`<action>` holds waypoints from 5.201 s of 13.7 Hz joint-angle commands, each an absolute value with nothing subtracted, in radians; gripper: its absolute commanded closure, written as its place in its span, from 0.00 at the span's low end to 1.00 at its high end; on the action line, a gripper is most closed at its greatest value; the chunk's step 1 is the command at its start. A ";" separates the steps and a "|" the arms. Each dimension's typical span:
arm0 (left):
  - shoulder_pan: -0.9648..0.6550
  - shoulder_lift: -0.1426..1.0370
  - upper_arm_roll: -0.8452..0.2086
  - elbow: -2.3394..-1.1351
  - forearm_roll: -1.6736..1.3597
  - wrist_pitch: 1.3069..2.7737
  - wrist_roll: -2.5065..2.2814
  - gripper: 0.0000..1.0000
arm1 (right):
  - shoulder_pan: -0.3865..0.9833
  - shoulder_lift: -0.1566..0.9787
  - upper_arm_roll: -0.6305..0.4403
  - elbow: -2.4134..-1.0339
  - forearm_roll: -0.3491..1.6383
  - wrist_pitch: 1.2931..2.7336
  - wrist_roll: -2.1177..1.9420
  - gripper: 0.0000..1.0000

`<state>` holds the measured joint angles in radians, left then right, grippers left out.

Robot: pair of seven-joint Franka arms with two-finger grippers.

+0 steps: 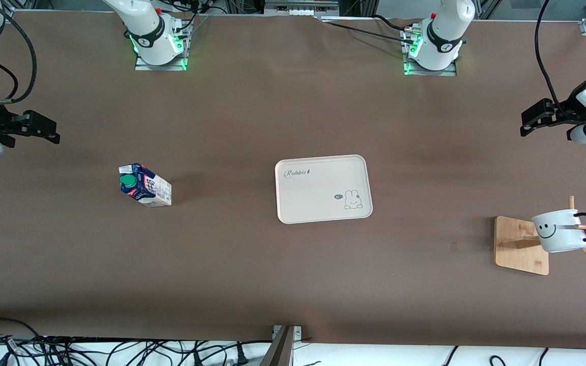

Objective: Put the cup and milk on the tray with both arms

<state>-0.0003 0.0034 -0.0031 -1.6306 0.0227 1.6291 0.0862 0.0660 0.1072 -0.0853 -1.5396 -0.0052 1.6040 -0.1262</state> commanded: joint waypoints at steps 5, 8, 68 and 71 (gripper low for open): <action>0.009 0.017 -0.009 -1.603 0.003 1.615 0.084 0.00 | 0.061 0.100 -0.075 -1.537 -0.006 1.592 -0.127 0.00; 0.009 0.015 -0.009 -1.603 0.003 1.615 0.086 0.00 | 0.063 0.100 -0.075 -1.537 -0.005 1.601 -0.117 0.00; 0.011 0.017 -0.008 -1.603 0.003 1.609 0.089 0.00 | 0.768 0.606 -0.071 -1.306 0.209 1.836 0.609 0.49; 0.011 0.015 -0.008 -1.603 0.003 1.609 0.090 0.00 | 0.793 0.637 -0.072 -1.305 0.203 1.881 0.621 0.49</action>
<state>0.0019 0.0049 -0.0028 -1.6301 0.0227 1.6275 0.0862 0.7764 0.6040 -0.0581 -1.3454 0.1930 1.8752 0.6075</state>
